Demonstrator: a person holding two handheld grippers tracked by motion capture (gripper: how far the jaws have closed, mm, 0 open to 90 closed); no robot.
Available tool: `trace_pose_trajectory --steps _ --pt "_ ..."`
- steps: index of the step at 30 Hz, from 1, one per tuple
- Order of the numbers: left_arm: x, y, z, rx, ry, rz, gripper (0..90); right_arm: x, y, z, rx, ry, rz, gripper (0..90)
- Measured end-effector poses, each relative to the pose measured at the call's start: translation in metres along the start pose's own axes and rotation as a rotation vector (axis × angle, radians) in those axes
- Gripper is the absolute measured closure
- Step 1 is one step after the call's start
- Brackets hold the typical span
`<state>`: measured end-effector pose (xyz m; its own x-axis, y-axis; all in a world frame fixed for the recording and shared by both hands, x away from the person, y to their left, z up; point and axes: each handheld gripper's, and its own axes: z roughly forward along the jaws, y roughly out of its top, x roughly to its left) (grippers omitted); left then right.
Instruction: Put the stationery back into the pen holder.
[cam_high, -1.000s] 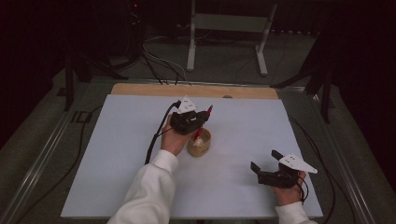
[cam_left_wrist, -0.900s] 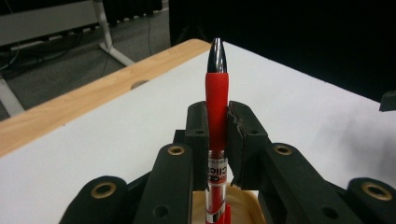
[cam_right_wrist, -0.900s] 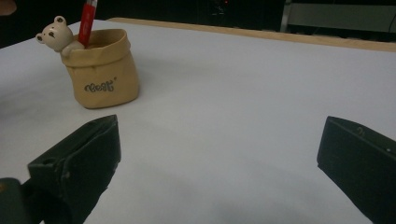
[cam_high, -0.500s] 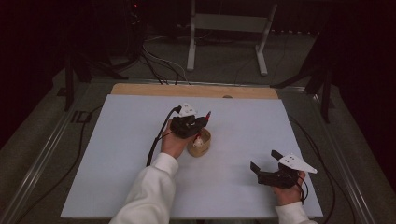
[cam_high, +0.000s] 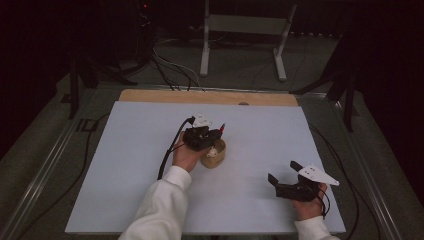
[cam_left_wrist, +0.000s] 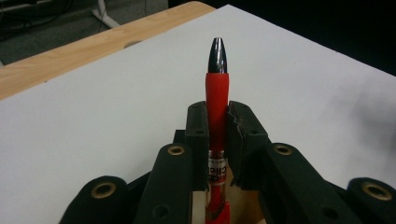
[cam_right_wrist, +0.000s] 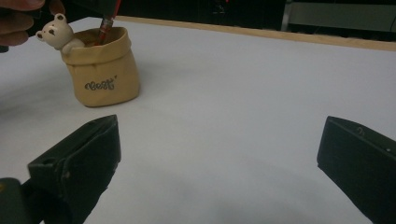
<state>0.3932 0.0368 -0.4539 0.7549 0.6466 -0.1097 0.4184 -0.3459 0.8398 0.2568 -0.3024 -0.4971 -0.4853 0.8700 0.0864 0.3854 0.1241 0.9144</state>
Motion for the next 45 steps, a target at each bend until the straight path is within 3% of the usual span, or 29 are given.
trace_pose_trajectory --steps 33,42,45 --pt "-0.0002 -0.0057 0.0076 0.033 -0.022 -0.029 77.6 0.0001 -0.0001 0.0004 0.002 0.000 -0.002 0.0" --pt "-0.0015 -0.0048 0.0068 0.020 -0.002 -0.029 60.8 0.0000 -0.0001 0.0003 0.001 0.000 -0.003 0.0" --pt "-0.0010 -0.0044 0.0058 0.013 0.002 -0.035 51.4 0.0000 -0.0001 0.0001 0.001 -0.001 -0.002 0.0"
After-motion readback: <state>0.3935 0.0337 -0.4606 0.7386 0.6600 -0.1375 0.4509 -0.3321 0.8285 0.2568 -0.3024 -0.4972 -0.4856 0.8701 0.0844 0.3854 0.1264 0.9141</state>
